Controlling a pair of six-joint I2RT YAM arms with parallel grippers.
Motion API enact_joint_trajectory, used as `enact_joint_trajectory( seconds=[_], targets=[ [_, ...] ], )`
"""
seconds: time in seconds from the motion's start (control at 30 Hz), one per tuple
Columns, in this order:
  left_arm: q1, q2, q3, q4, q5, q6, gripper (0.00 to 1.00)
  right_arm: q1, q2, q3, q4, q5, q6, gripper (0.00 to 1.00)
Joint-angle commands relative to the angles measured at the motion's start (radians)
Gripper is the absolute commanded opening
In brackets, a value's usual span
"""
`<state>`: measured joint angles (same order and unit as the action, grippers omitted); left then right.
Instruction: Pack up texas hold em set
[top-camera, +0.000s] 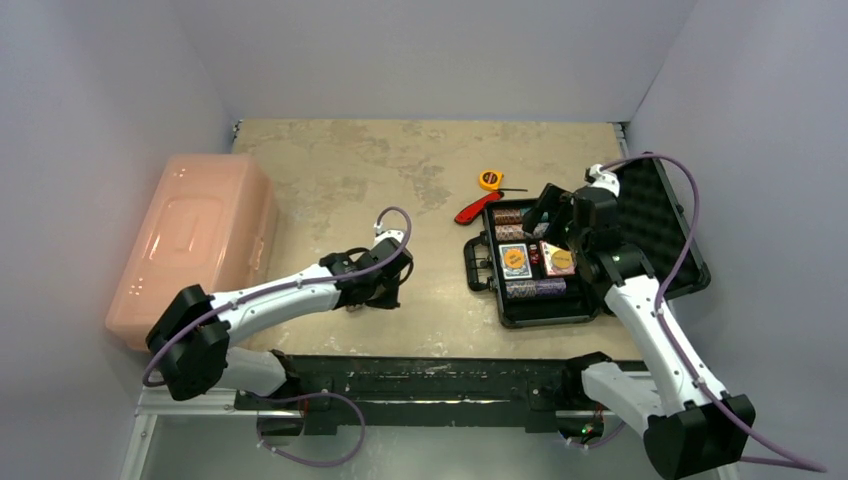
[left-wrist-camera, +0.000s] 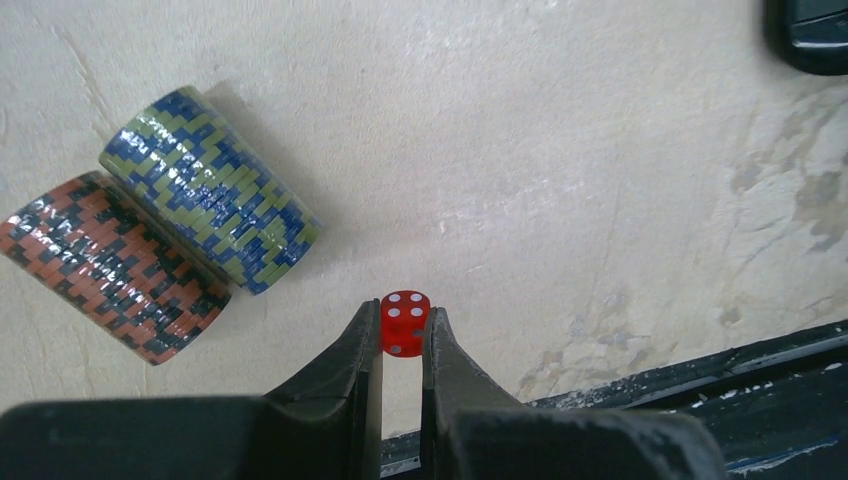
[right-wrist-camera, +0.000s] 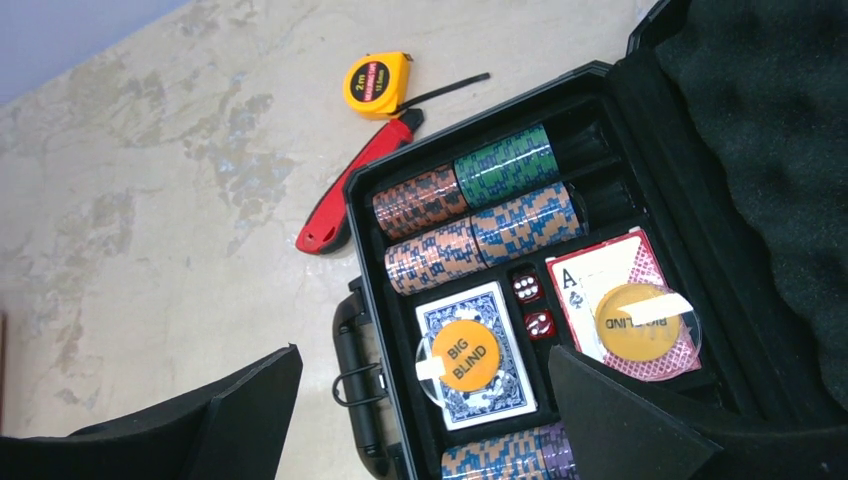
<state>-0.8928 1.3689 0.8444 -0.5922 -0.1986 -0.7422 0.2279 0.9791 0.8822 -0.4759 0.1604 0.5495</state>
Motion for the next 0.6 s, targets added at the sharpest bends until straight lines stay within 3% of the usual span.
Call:
enact_joint_trajectory(
  seconds=[0.0, 0.23, 0.57],
  targets=[
    [-0.017, -0.087, 0.033, 0.065, -0.087, 0.06, 0.0, -0.002, -0.061, 0.016, 0.038, 0.002, 0.011, 0.99],
    [-0.018, -0.268, -0.012, 0.155, -0.212, 0.103, 0.0, -0.003, -0.112, 0.024, 0.026, 0.029, 0.017, 0.99],
    [0.037, -0.17, 0.14, 0.237, -0.048, 0.227, 0.0, -0.003, -0.153, 0.076, -0.027, 0.133, 0.083, 0.99]
  ],
)
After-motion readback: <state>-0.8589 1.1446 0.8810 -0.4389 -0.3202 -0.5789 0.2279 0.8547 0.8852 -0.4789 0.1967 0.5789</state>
